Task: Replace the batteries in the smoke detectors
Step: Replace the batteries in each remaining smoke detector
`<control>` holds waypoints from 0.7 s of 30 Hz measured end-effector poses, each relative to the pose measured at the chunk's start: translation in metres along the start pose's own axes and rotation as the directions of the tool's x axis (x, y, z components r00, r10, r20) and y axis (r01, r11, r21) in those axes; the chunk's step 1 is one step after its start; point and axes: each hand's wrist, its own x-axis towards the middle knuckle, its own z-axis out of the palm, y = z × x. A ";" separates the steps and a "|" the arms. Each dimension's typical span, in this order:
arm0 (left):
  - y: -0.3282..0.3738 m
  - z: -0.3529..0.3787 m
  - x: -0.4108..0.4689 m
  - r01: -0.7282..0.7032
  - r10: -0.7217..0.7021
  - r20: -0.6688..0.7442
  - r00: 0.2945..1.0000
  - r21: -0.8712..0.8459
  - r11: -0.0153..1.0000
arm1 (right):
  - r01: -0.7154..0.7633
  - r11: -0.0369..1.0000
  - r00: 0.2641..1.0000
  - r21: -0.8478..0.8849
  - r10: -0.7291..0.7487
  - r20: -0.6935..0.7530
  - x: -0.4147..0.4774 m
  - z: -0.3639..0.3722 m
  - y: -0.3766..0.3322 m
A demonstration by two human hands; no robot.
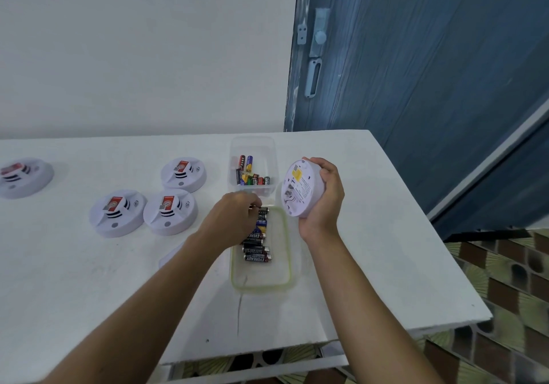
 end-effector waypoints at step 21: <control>0.014 -0.019 0.111 0.051 -0.205 0.263 0.943 0.494 0.868 | -0.087 0.995 0.993 0.053 0.092 -0.079 0.033 -0.004 -0.004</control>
